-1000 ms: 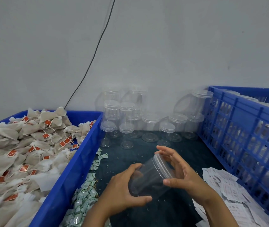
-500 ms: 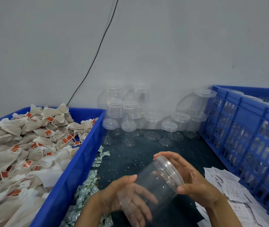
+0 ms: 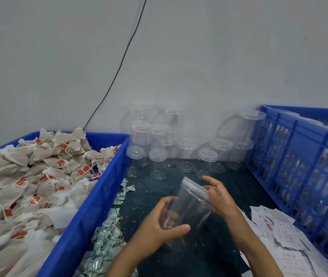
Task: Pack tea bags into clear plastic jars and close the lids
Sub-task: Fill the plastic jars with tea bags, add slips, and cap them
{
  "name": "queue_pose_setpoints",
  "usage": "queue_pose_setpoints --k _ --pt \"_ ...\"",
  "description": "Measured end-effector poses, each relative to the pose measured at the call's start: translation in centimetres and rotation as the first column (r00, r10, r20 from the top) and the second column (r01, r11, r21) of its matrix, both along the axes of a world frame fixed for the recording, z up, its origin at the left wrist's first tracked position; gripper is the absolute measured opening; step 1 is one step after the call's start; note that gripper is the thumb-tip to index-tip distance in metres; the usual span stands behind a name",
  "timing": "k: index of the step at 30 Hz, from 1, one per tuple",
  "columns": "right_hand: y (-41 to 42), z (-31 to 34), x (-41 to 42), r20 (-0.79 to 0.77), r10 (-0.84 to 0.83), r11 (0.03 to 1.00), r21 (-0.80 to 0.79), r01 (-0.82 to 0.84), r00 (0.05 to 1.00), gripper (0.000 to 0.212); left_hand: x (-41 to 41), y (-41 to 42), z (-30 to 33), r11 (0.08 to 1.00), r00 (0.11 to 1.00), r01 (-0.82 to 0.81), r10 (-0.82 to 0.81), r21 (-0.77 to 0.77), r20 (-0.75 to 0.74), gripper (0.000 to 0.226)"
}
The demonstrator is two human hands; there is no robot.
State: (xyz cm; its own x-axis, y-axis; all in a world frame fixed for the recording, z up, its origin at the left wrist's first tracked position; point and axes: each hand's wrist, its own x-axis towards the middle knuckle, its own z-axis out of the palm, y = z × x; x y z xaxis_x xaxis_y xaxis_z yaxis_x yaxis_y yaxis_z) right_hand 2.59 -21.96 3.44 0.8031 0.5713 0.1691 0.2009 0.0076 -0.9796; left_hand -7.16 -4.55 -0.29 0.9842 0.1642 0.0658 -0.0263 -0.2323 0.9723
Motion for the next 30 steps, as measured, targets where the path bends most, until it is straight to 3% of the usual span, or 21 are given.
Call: queue_pose_setpoints --k 3,6,12,17,19,21,23,24,26,27,28,30 --pt "0.2 -0.7 -0.2 0.075 -0.072 0.997 -0.001 0.073 0.995 0.056 -0.1 0.4 -0.4 0.96 0.991 -0.127 0.109 0.251 0.082 0.084" --pt "0.3 -0.9 -0.3 0.082 -0.085 0.996 -0.007 0.086 0.993 0.064 -0.1 0.6 -0.5 0.93 0.987 -0.145 0.115 0.336 0.109 0.088" --pt "0.1 -0.8 -0.1 0.025 -0.084 0.985 0.154 0.079 0.996 0.075 -0.3 0.6 0.3 0.999 0.999 0.041 -0.041 -0.014 -0.003 0.075" --pt "0.3 -1.0 0.0 -0.007 0.019 0.973 0.229 -0.017 1.0 0.09 -0.6 0.8 0.9 0.889 0.918 0.305 -0.37 -0.341 -0.145 0.081" --pt "0.3 -1.0 -0.2 -0.012 0.076 0.967 0.243 -0.071 0.997 0.081 -0.6 1.1 0.6 0.822 0.861 0.389 -0.485 -0.417 -0.154 0.082" --pt "0.3 -1.0 -0.2 -0.053 0.142 0.952 0.279 -0.122 0.988 0.091 -0.5 1.2 0.2 0.774 0.825 0.442 -0.549 -0.454 -0.134 0.079" --pt "-0.1 -1.1 -0.2 -0.103 0.217 0.93 0.325 -0.173 0.971 0.093 -0.3 1.0 0.3 0.78 0.835 0.428 -0.535 -0.457 -0.13 0.08" --pt "-0.4 -1.0 0.0 -0.113 0.23 0.925 0.332 -0.182 0.967 0.082 -0.2 0.7 0.4 0.804 0.858 0.389 -0.494 -0.45 -0.142 0.082" --pt "-0.7 -0.8 0.3 -0.128 0.184 0.938 0.319 -0.135 0.975 0.063 0.0 0.1 0.3 0.917 0.94 0.243 -0.304 -0.317 -0.157 0.084" --pt "-0.7 -0.7 0.4 -0.127 0.128 0.953 0.289 -0.087 0.984 0.059 0.1 -0.1 0.1 0.976 0.975 0.154 -0.175 -0.152 -0.138 0.08" --pt "-0.5 -0.8 0.6 -0.121 0.065 0.969 0.245 -0.034 0.99 0.053 0.0 -0.3 0.0 0.997 0.994 0.071 -0.068 0.029 -0.091 0.074" --pt "0.0 -0.9 0.6 -0.085 -0.036 0.986 0.158 0.049 0.996 0.045 -0.3 -0.5 -0.2 0.954 0.998 -0.062 0.055 0.294 0.031 0.072"
